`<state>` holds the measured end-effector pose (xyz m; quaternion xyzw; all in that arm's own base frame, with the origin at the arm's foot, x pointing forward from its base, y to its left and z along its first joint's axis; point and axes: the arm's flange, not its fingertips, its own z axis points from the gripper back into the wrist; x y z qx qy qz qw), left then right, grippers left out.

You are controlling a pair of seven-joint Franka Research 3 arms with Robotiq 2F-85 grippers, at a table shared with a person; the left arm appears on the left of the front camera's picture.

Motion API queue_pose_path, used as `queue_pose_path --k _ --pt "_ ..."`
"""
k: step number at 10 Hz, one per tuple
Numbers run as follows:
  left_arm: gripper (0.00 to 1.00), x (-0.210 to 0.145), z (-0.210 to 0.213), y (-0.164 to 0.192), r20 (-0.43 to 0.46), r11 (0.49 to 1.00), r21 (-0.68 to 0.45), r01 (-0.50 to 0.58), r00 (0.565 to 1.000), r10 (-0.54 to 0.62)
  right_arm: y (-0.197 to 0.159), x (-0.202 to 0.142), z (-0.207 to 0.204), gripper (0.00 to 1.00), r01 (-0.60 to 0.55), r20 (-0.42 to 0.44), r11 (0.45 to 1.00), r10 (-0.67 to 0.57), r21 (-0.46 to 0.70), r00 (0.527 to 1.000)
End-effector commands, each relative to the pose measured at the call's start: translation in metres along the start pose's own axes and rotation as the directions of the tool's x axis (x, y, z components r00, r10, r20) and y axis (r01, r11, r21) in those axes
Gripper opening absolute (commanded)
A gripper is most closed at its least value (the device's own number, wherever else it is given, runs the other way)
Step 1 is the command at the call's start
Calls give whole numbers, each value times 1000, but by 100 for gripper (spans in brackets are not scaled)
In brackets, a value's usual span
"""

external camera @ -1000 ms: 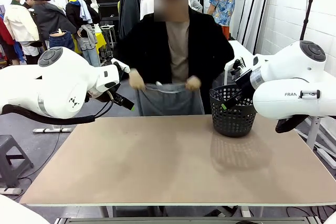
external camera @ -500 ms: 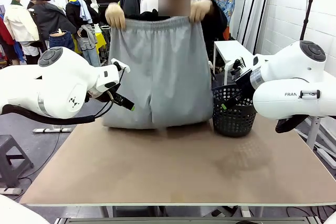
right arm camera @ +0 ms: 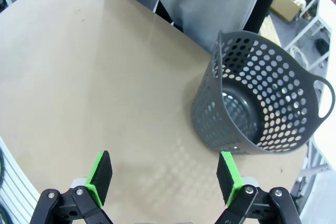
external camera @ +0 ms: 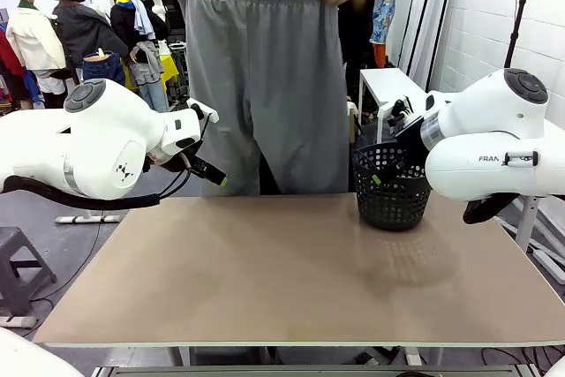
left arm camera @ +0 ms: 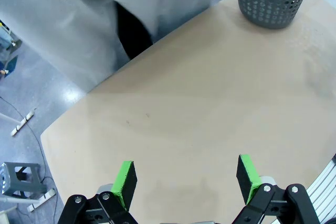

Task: Fold the training pants.
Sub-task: Grab both ends of the Training pants handed by a person.

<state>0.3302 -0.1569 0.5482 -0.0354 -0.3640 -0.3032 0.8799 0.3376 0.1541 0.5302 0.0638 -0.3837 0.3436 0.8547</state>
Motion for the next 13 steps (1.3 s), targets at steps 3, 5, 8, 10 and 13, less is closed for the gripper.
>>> queue_pose_path --k 3,5,8,10,13 --pt "100 0 -1 0 -1 1000 0 -1 1000 1 -1 0 0 100 1 0 1000 -1 -2 1000" --pt "100 0 -1 0 -1 1000 0 -1 1000 1 -1 0 0 100 1 0 1000 -1 -2 1000" --pt "100 0 -1 0 -1 1000 0 -1 1000 1 -1 0 0 100 1 0 1000 -1 -2 1000" --pt "100 0 -1 0 -1 1000 0 -1 1000 1 -1 0 0 100 1 0 1000 -1 -2 1000" --pt "100 0 -1 0 -1 1000 0 -1 1000 1 -1 0 0 100 1 0 1000 -1 -2 1000"
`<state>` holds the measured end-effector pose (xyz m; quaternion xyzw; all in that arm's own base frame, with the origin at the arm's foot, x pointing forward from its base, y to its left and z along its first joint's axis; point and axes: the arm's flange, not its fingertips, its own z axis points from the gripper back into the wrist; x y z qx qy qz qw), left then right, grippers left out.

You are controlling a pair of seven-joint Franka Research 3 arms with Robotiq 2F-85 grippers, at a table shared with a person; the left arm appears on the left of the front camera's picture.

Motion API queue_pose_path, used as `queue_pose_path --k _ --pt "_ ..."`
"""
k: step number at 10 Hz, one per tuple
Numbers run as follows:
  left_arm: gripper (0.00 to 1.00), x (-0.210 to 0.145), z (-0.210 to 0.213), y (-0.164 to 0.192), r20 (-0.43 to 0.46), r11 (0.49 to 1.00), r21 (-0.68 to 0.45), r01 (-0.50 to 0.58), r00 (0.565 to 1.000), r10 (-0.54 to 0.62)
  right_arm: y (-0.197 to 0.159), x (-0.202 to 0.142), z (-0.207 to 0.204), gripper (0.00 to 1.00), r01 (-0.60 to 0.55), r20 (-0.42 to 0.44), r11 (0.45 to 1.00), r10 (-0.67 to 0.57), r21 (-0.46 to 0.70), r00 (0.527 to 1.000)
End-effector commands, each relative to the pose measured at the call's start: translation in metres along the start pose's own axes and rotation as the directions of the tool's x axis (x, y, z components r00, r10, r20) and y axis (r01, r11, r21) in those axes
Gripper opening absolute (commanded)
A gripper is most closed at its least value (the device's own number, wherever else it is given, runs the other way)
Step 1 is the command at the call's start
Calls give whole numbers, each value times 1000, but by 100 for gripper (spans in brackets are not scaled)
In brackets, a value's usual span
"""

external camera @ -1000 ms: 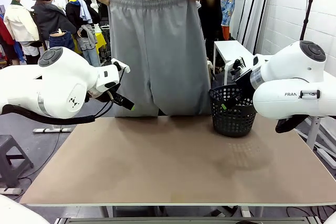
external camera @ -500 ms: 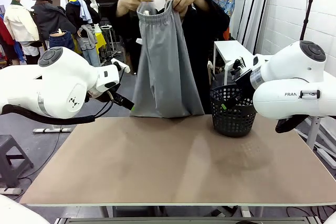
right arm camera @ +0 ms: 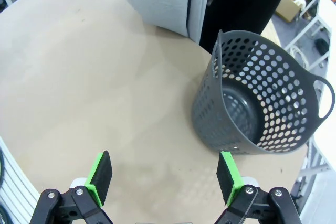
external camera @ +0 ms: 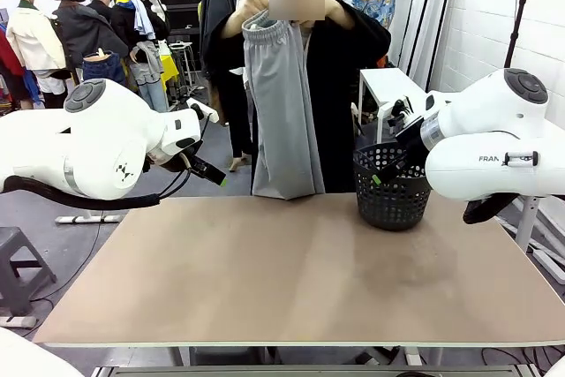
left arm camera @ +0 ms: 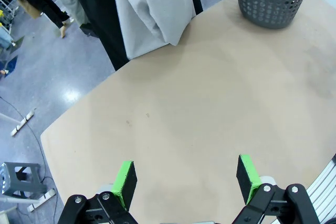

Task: Fold the training pants.
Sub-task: Grab both ends of the Training pants handed by a person.

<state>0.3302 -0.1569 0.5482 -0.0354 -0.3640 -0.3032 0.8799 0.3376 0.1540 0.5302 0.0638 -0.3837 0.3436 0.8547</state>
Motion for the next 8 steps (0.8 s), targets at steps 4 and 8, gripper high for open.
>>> queue_pose_path --k 4,8 --pt "100 0 -1 0 -1 1000 0 -1 1000 1 -1 0 0 100 1 0 1000 -1 -2 1000" --pt "100 0 -1 0 -1 1000 0 -1 1000 1 -1 0 0 100 1 0 1000 -1 -2 1000"
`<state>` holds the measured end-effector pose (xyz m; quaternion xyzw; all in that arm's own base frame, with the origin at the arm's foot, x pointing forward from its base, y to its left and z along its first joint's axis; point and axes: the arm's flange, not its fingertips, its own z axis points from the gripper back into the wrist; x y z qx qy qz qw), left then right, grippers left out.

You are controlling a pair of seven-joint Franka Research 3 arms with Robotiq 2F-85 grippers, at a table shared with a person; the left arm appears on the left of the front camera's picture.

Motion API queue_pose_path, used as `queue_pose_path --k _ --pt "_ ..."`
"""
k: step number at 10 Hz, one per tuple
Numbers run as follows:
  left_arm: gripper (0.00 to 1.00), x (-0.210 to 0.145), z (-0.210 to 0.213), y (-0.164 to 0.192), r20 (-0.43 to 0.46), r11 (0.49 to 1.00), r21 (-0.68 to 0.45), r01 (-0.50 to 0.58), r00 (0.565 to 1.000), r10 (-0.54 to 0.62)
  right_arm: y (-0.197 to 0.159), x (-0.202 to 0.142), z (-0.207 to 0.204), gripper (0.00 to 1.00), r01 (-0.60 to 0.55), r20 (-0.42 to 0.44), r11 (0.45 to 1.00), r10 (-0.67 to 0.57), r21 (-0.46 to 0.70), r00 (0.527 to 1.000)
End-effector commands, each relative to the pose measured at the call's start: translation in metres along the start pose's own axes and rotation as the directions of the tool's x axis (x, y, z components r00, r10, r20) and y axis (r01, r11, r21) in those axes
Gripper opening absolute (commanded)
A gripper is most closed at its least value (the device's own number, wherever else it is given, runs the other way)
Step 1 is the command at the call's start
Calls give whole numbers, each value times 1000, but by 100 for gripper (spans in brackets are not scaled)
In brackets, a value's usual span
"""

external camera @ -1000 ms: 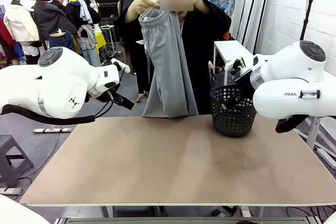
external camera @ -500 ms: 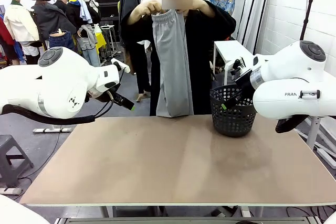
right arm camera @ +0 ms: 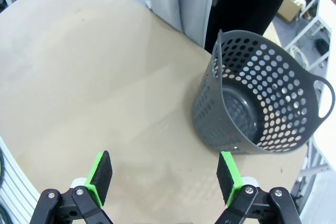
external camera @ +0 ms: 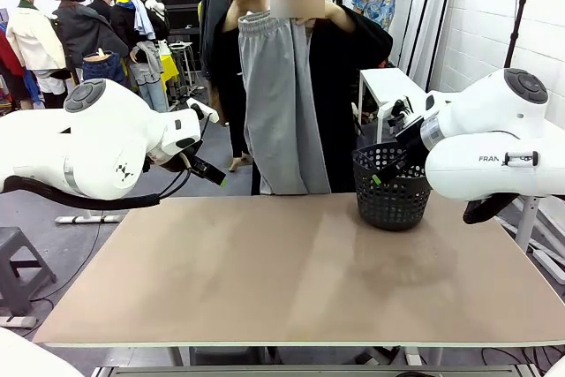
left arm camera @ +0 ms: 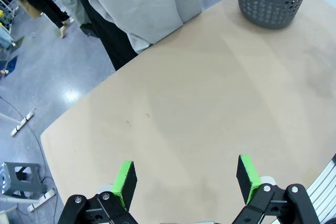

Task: Fold the training pants.
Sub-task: Grab both ends of the Training pants handed by a person.

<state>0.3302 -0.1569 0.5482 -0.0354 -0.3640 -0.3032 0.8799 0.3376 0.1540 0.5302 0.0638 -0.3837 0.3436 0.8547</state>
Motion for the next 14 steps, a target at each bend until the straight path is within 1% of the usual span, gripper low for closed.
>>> queue_pose_path --k 1,14 --pt "100 0 -1 0 -1 1000 0 -1 1000 1 -1 0 0 100 1 0 1000 -1 -2 1000" --pt "100 0 -1 0 -1 1000 0 -1 1000 1 -1 0 0 100 1 0 1000 -1 -2 1000"
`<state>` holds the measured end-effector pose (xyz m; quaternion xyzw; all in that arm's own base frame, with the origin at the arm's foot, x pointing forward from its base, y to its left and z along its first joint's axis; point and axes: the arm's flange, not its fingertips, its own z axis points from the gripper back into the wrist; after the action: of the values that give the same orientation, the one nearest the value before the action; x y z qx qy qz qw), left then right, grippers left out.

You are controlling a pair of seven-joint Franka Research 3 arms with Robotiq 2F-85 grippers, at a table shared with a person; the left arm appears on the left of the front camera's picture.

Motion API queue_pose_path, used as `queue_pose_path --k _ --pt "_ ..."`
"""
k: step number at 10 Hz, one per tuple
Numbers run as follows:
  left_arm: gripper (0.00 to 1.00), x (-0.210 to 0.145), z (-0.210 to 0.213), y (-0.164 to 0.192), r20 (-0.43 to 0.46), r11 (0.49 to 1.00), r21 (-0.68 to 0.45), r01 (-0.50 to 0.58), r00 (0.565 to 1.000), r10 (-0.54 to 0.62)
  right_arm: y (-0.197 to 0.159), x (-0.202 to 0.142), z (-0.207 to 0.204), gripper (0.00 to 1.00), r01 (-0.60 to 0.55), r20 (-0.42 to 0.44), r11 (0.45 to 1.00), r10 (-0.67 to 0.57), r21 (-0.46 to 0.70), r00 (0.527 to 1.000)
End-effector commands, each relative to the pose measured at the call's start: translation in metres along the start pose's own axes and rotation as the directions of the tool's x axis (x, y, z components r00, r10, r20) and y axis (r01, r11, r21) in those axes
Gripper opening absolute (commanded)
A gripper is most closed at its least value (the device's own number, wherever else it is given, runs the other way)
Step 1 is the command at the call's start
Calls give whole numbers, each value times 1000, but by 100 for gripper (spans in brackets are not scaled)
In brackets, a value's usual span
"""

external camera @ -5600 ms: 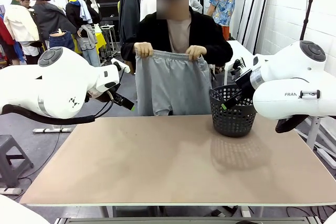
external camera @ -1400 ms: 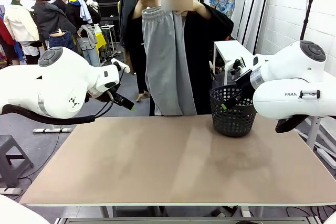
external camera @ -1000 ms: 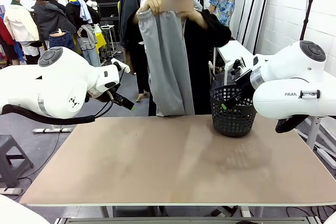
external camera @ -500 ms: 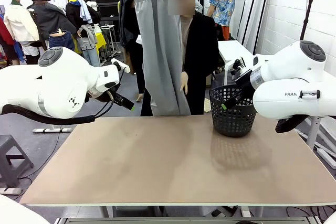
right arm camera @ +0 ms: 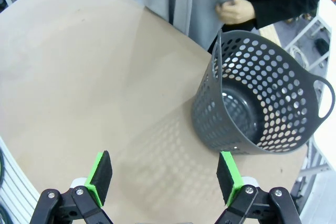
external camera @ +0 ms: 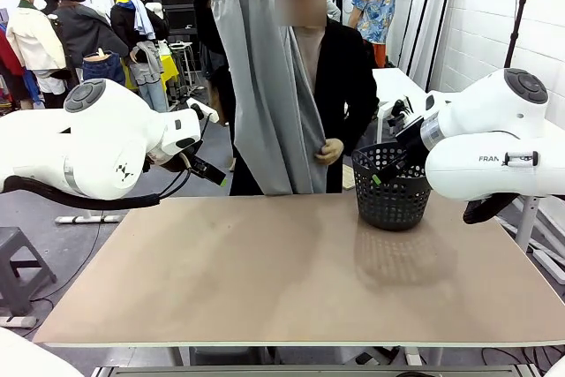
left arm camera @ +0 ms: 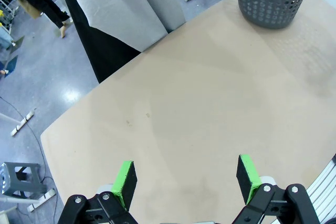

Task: Fold the training pants.
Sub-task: Grab both ends of the Training pants handed by a person.

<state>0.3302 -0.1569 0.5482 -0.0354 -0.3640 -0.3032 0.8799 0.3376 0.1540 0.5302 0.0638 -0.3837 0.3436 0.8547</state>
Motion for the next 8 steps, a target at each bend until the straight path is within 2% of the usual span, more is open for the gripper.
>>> queue_pose_path --k 1,8 --pt "100 0 -1 0 -1 1000 0 -1 1000 1 -1 0 0 100 1 0 1000 -1 -2 1000" --pt "100 0 -1 0 -1 1000 0 -1 1000 1 -1 0 0 100 1 0 1000 -1 -2 1000"
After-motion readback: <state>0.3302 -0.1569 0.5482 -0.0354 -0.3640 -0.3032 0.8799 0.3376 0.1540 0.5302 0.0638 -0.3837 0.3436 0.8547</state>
